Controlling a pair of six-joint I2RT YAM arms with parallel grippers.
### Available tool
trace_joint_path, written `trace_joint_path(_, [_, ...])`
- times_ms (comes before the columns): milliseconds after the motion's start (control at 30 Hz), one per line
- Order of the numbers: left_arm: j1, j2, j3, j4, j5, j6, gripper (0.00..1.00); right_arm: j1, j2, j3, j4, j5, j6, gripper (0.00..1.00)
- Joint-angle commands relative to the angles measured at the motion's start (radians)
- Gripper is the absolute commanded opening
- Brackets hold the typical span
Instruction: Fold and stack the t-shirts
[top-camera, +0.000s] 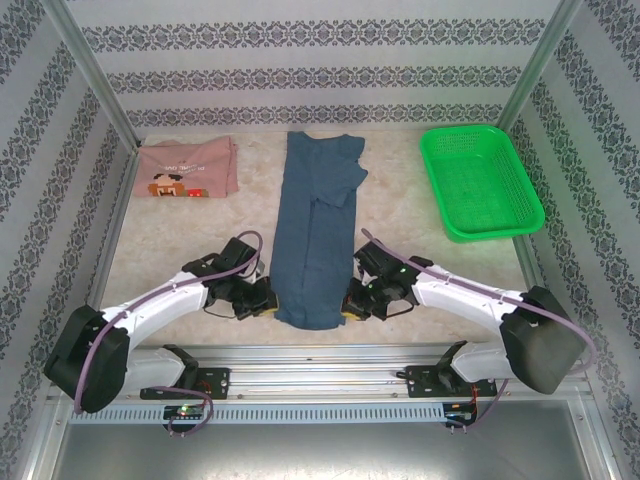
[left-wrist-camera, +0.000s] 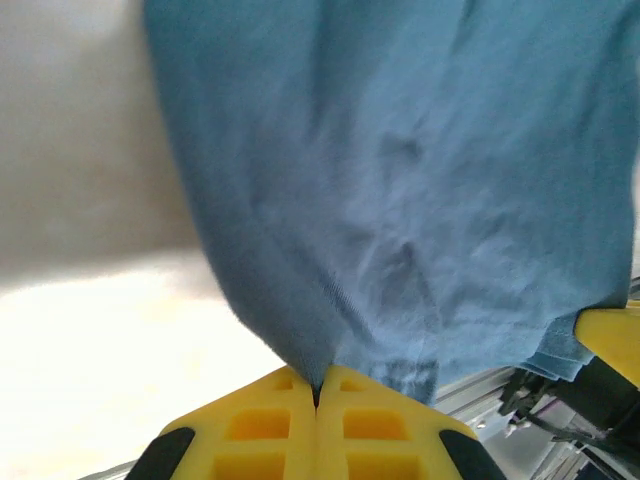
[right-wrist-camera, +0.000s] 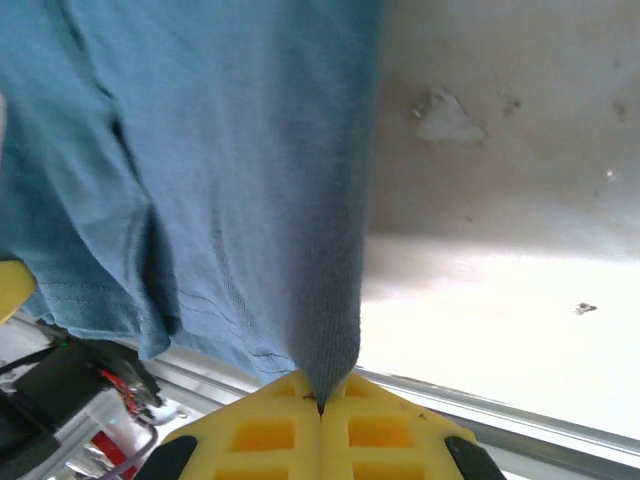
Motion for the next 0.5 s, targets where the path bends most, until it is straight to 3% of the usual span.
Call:
trace_joint_path(0, [0.047,0.028,0.073,-0.036,-0.017,0.043,0.0,-0.049,-0.011,0.076,-0.04,0.022,-0.041,0.0])
trace_joint_path(200, [0.186,0.163,0.271,-0.032,0.031,0.127,0.0,-0.182,0.095,0.206,-0.046,-0.03,-0.142,0.0])
trace_joint_path(467, [0.29,0.449,0.557,-0.032,0.097,0.218,0.0,-0.325,0.386,0.491,-0.086,-0.105,-0.284,0.0])
